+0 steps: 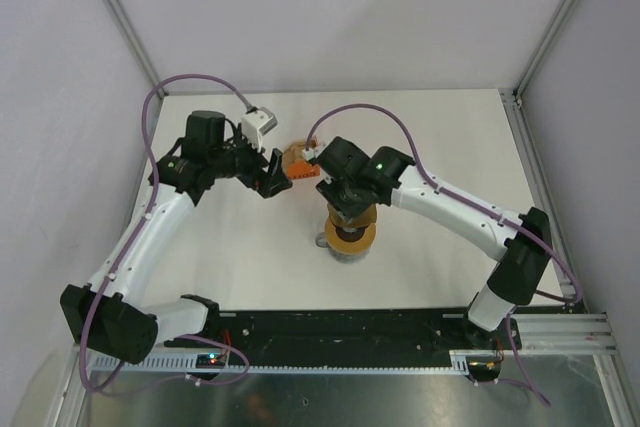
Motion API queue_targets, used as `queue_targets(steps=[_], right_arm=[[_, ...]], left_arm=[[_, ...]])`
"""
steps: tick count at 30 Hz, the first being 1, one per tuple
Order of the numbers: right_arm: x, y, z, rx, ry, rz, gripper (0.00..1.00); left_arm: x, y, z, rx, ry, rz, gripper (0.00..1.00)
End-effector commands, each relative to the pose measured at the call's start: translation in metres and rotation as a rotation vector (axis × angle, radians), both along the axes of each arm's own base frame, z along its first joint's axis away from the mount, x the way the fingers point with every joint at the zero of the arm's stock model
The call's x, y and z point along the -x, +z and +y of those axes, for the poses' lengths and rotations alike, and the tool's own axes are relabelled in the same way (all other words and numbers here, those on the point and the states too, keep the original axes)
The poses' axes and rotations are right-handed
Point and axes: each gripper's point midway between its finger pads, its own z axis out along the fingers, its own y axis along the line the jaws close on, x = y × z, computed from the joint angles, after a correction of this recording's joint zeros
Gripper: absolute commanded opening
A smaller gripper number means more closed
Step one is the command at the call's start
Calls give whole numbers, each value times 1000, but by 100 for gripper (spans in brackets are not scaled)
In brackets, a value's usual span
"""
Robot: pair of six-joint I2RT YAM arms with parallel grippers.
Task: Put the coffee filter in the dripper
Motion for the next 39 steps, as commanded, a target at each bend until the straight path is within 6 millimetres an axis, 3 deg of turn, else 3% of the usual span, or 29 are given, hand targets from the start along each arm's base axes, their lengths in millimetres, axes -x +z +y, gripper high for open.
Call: queue_targets(steps=[1, 12, 16, 20, 27, 36, 39], right_arm=[[-3, 42, 2, -97, 18, -64, 44], [1, 81, -2, -205, 21, -111, 44], [-15, 98, -19, -257, -65, -181, 43], [-32, 85, -40, -261, -162, -177, 44], [-33, 48, -42, -262, -167, -92, 44], [-29, 37, -39, -265, -175, -67, 25], [-26, 36, -35, -262, -173, -74, 23]], left_arm=[[1, 14, -11, 39, -34, -22, 93], [1, 14, -12, 36, -38, -24, 92], [1, 13, -12, 36, -38, -22, 92], [2, 10, -11, 33, -36, -14, 92], [4, 7, -12, 35, -43, -4, 92], [5, 5, -13, 35, -45, -1, 91], [5, 5, -13, 35, -49, 3, 91]])
